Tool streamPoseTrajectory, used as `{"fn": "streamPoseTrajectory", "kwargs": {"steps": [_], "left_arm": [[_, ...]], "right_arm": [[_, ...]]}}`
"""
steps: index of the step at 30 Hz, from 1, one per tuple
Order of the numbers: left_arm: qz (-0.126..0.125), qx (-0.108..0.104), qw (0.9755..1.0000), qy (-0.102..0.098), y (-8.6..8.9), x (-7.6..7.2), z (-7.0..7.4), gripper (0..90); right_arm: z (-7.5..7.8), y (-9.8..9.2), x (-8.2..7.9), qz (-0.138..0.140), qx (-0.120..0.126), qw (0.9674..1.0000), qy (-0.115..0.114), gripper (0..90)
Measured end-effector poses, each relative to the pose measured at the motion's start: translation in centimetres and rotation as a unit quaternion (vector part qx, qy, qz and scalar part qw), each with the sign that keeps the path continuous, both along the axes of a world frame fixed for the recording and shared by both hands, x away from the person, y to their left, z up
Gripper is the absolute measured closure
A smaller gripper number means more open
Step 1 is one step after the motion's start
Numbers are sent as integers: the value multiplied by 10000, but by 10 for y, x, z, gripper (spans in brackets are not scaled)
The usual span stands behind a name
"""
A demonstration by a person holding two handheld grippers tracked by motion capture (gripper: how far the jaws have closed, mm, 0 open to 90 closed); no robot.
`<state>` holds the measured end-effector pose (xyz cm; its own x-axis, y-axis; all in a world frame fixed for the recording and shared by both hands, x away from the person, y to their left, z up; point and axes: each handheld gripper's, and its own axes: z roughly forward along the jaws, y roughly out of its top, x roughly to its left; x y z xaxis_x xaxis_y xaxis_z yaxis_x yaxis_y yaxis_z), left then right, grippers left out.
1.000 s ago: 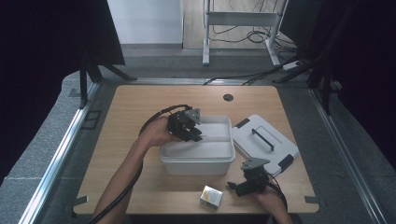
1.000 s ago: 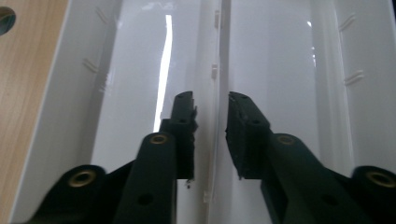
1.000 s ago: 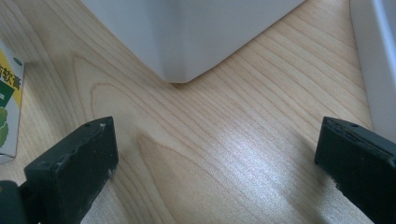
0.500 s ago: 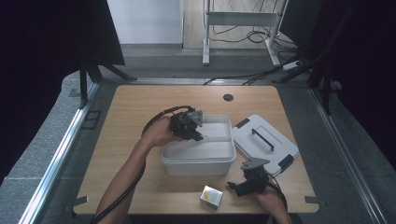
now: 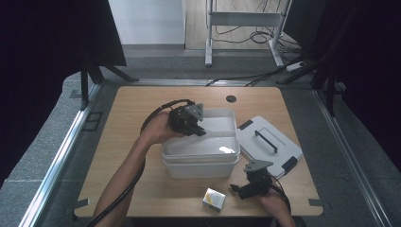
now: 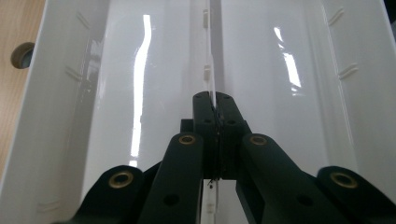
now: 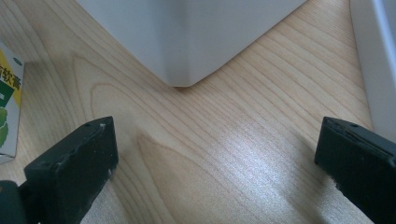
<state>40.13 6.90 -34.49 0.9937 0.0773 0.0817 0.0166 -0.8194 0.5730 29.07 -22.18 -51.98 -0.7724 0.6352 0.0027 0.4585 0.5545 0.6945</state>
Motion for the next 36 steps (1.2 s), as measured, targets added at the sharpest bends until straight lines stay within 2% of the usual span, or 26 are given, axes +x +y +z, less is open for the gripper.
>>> {"fn": "streamPoseTrajectory", "kwargs": {"steps": [2, 3, 7, 10, 12, 15, 16, 18, 20, 21, 24, 27, 28, 30, 31, 32, 33, 36], "left_arm": [[169, 75, 9998, 6, 5, 1, 1, 891], [169, 75, 9998, 6, 5, 1, 1, 891], [447, 94, 9990, 33, 16, 3, 1, 891], [730, 95, 9973, 16, 27, 5, 2, 891], [793, 105, 9968, 15, 30, 6, 2, 891], [1068, 116, 9942, -2, 43, 7, 3, 891], [1068, 116, 9942, -2, 43, 7, 3, 891], [1197, 106, 9928, -10, 50, 7, 4, 891], [1397, 88, 9901, -4, 60, 8, 4, 891], [1397, 88, 9901, -4, 60, 8, 4, 891], [1585, 101, 9873, -14, 69, 9, 5, 891], [1837, 59, 9830, -15, 81, 10, 4, 891], [1837, 59, 9830, -15, 81, 10, 4, 890], [1999, 39, 9798, 6, 89, 10, 4, 890], [1999, 39, 9798, 6, 89, 10, 4, 890], [2107, 54, 9775, 4, 94, 11, 4, 890], [2107, 54, 9775, 4, 94, 11, 4, 891], [2259, 55, 9741, 3, 102, 12, 5, 890]], "right_arm": [[0, 0, 0, 1, 2, 10000, 5, 0], [0, 0, 0, 1, 2, 10000, 5, 0], [0, 0, 0, 4, 0, 10000, 5, 0], [0, 0, 0, 6, -1, 10000, 4, 0], [0, 0, 0, 4, -1, 10000, 4, 0], [0, 0, 0, 5, -1, 10000, 4, 0], [0, 0, 0, 5, -1, 10000, 4, 0], [0, 0, 0, 4, -1, 10000, 4, 0], [0, 0, 0, 6, -1, 10000, 3, 0], [0, 0, 0, 5, -1, 10000, 4, 0], [0, 0, 0, 4, -1, 10000, 4, 0], [0, 0, 0, -3, -3, 10000, 0, 0], [0, 0, 0, -2, 0, 10000, 3, 0], [0, 0, 0, -5, 0, 10000, 4, 0], [0, 0, 0, -5, 0, 10000, 4, 0], [0, 0, 0, -7, 0, 10000, 13, 0], [0, 0, 0, -7, 0, 10000, 13, 0], [0, 0, 0, -7, 2, 10000, 14, 0]]}}
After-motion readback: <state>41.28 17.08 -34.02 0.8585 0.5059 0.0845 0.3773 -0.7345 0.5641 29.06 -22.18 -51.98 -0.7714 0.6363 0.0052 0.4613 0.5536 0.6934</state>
